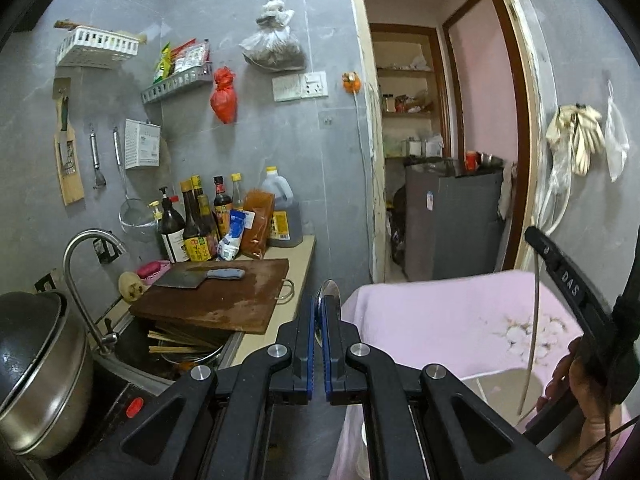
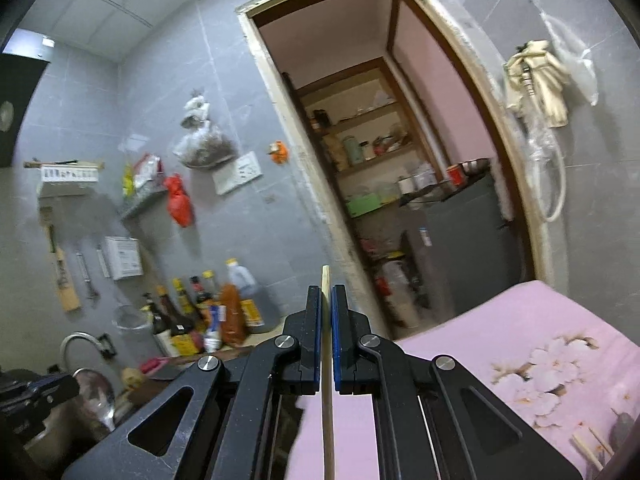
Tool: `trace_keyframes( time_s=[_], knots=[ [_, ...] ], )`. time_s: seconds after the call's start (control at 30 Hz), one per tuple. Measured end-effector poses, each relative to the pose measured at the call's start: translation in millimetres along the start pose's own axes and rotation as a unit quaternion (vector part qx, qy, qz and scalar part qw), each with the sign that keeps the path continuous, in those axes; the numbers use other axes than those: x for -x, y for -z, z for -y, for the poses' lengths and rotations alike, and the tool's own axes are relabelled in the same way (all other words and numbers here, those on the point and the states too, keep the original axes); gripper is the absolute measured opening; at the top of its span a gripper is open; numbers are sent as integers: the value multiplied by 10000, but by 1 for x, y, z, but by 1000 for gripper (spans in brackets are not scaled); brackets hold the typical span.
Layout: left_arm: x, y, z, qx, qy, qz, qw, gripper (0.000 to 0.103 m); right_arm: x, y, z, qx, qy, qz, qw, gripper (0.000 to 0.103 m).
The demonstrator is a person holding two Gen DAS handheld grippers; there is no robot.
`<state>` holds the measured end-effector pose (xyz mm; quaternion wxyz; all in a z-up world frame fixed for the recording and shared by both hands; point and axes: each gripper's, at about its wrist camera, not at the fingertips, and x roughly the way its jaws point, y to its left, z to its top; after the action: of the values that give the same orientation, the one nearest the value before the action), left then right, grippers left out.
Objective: Organize utensils
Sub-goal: 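Carry chopstick and spoon into the white caddy and open both tools, then move both open tools back to the remaining cutlery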
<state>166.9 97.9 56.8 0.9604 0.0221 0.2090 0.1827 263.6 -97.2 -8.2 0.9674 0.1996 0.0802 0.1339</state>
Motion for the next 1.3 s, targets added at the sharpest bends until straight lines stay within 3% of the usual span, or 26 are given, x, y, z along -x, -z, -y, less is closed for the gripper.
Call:
trace_keyframes(
  time_s=[0.17,0.63,0.67,0.7,0.77,0.87,1.1,1.23,1.3],
  knots=[
    [-7,11,10,-135,-35,-58,9999,3,-1,1,4,22,282,33,9996,4],
    [-27,31,18,-121,374,-614,9973,5,2,11,8,422,31,-695,9967,7],
    [-27,31,17,-78,461,-631,9969,5,3,12,9,449,36,-734,9963,14],
    [-27,32,17,-20,546,-655,9964,5,5,12,10,453,46,-777,9959,29],
    [-27,34,15,136,719,-720,9947,6,7,12,15,397,57,-849,9956,41],
    [-29,36,11,397,943,-860,9910,11,12,10,20,429,67,-956,9945,42],
    [-26,38,8,868,1198,-857,9853,30,35,-8,31,585,97,-878,9944,61],
    [-19,36,13,991,1261,-706,9845,55,52,-24,37,749,107,-784,9940,76],
    [-15,34,19,1021,1322,-605,9841,62,63,-31,42,913,145,-735,9930,83]
  ],
)
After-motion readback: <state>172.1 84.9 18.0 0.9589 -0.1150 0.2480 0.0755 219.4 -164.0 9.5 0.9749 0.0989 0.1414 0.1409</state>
